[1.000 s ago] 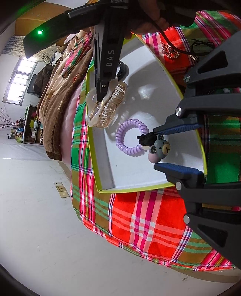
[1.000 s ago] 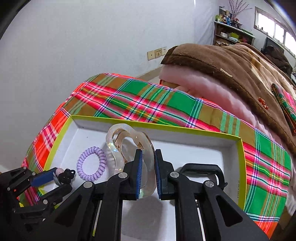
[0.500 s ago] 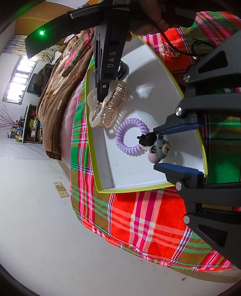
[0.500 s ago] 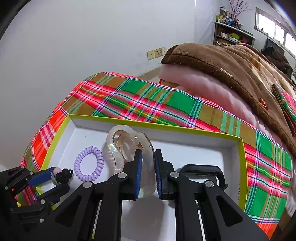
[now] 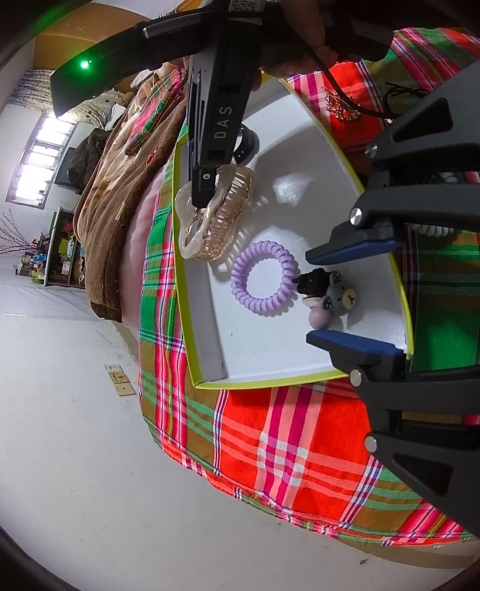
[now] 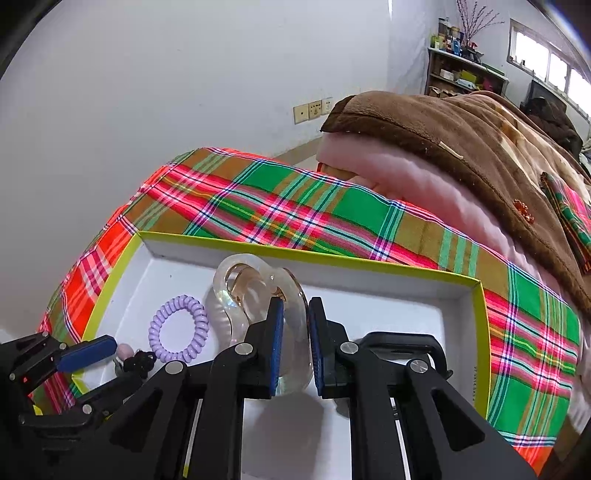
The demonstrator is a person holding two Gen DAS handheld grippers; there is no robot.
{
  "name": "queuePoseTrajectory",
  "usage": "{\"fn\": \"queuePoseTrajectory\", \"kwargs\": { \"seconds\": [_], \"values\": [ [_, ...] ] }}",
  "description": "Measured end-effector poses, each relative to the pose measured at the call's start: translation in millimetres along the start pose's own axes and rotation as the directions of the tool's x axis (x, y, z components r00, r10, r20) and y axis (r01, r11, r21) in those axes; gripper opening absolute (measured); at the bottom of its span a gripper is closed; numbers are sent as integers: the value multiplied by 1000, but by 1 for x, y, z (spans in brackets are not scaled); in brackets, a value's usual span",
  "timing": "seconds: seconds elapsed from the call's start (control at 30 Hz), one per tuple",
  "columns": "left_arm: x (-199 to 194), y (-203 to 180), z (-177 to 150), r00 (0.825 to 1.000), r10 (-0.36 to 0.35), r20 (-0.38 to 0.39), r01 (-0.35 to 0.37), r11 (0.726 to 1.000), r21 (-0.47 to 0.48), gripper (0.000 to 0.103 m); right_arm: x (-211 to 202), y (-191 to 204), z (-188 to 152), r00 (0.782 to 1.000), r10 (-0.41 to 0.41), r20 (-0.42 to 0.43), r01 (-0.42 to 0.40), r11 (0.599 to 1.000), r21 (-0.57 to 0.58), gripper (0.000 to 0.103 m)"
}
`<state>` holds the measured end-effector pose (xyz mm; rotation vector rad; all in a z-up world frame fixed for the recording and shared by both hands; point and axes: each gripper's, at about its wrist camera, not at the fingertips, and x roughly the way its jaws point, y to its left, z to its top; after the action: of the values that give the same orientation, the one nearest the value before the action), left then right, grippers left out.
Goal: Organize jewelry
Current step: 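Open the left gripper to drop the bear hair tie in the box while the right releases the claw clip, then move both open grippers back toward the remaining jewelry beside the box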
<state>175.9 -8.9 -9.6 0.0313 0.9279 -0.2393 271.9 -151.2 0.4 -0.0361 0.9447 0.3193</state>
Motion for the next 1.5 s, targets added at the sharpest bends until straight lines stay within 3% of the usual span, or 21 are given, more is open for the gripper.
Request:
{"fn": "queuePoseTrajectory", "kwargs": {
  "seconds": [0.33,0.5,1.0,1.5],
  "values": [
    [-1,-3,0,1000,-9,-5,9,1000,-2,44,-4,0,1,1000,7,14,-7,1000,0,20],
    [-3,-3,0,1000,-20,-4,20,1000,-13,47,-9,1,1,999,13,34,-13,1000,3,37],
    [-51,-4,-6,994,-50,95,53,998,-32,55,-63,2,-15,992,16,126,-20,999,35,38],
    [-80,3,-49,993,-66,96,70,997,-41,56,-127,1,-93,985,24,171,-38,996,83,38]
  ]
}}
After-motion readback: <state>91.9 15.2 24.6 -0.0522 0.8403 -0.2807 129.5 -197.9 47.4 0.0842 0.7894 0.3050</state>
